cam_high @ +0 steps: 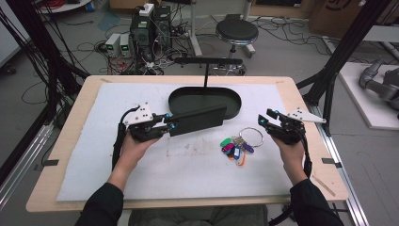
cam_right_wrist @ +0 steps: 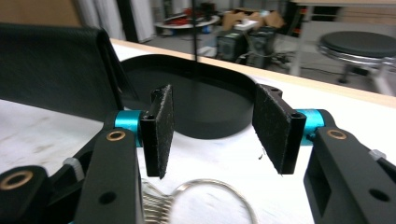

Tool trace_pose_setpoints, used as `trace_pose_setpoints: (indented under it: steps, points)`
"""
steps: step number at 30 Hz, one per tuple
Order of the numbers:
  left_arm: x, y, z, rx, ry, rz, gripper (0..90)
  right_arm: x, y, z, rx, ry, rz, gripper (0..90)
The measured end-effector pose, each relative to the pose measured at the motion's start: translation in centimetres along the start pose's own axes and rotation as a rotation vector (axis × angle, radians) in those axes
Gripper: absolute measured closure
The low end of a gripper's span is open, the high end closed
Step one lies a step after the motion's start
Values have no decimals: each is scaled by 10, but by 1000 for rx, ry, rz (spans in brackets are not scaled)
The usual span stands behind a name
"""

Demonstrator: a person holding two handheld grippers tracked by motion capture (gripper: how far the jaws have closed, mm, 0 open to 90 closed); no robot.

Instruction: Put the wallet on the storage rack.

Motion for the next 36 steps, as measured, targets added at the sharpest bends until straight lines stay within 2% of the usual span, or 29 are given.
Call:
trace_pose_setpoints:
  steps: [1, 5, 10, 11, 14, 22, 29, 32, 36]
  points:
    - [-2, -2, -3, -11, 3, 4, 751, 3, 6, 3, 23, -1, -20, 498]
    - [-12, -12, -15, -45, 0, 18, 751, 6, 15, 7, 43, 7, -51, 503]
    - [-23, -26, -30, -83, 4, 31, 751, 8, 20, 9, 62, 15, -63, 509]
    - [-25, -31, -35, -88, 8, 45, 752, 9, 21, 10, 64, 13, -64, 509]
    - [-28, -40, -44, -103, -7, 53, 752, 10, 22, 11, 68, 15, -69, 509]
    - [-31, -58, -64, -127, 2, 88, 752, 10, 23, 11, 68, 20, -71, 516]
    - [-32, -65, -81, -135, -4, 89, 751, 11, 24, 11, 68, 22, -69, 516]
    - [-27, -69, -93, -134, 18, 117, 751, 11, 25, 11, 67, 19, -72, 514]
    - [-20, -72, -103, -135, 3, 134, 751, 11, 25, 11, 65, 19, -78, 510]
Point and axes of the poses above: each handheld gripper's, and its own axes: z roughly backward along the jaws, x roughly out of its underside, y roughly to its right, the point moved 1 cm from there along -z, roughly forward along the jaws, and after that the axes turned 14 degrees about -y, right-handed, at the moved point
